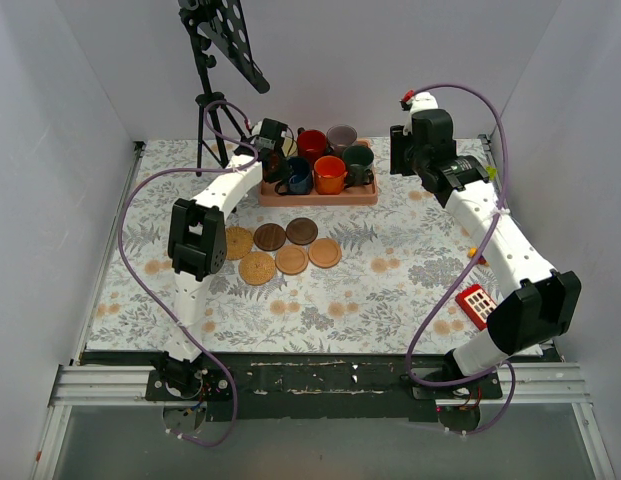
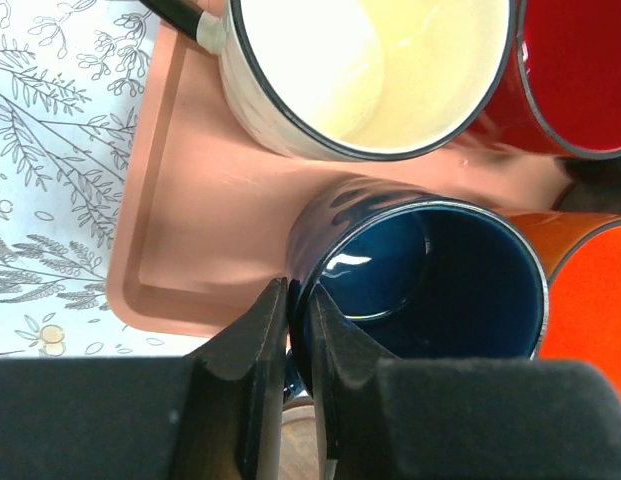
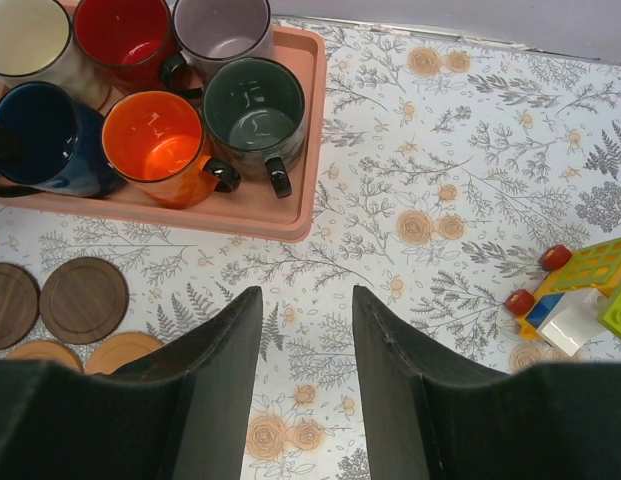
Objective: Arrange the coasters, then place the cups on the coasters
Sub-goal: Pick up the cup from the tray.
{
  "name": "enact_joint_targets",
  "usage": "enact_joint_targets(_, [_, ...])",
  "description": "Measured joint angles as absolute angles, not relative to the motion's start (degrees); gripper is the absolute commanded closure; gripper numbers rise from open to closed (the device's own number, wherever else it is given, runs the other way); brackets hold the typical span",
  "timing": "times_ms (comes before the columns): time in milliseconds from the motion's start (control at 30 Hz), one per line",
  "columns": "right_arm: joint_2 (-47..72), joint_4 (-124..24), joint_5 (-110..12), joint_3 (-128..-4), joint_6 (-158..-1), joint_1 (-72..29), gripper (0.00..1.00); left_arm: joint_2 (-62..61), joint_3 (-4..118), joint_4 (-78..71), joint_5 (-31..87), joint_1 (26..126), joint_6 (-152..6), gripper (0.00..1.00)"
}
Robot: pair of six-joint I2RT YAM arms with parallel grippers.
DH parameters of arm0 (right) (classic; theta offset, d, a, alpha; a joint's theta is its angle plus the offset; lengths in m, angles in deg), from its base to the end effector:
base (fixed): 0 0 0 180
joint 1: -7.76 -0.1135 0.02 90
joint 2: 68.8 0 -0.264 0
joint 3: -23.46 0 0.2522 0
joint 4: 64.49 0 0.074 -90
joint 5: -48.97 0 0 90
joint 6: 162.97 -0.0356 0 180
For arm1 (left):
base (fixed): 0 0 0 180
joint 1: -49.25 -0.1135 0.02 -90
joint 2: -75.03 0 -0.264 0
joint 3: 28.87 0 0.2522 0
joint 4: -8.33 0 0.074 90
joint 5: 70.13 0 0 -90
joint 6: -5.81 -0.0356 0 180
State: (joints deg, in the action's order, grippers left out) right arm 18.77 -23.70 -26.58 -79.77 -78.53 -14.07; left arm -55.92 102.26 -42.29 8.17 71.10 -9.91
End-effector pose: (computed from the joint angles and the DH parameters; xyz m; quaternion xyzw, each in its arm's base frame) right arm 0.3281 0.1218 0.3993 -0.0517 0.8384 0.0228 0.5421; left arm 0.4803 -0.1848 0.2298 -0.4445 0.8246 -0.1863 0.2963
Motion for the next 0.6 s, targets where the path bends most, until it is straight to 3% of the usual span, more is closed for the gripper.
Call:
enact_joint_targets(67, [18.77,-23.66,-26.60,-79.62,-78.53,-14.07,0.52,-55.92,102.26,-42.64,7.93,71.10,-10.54,1.00])
enact_joint_targets(600, [18.64,-23.77,-26.84,-79.31,-78.53,-14.07,0.52,-55.05,100.27,-40.04,7.97,71.08,-13.82,1.00])
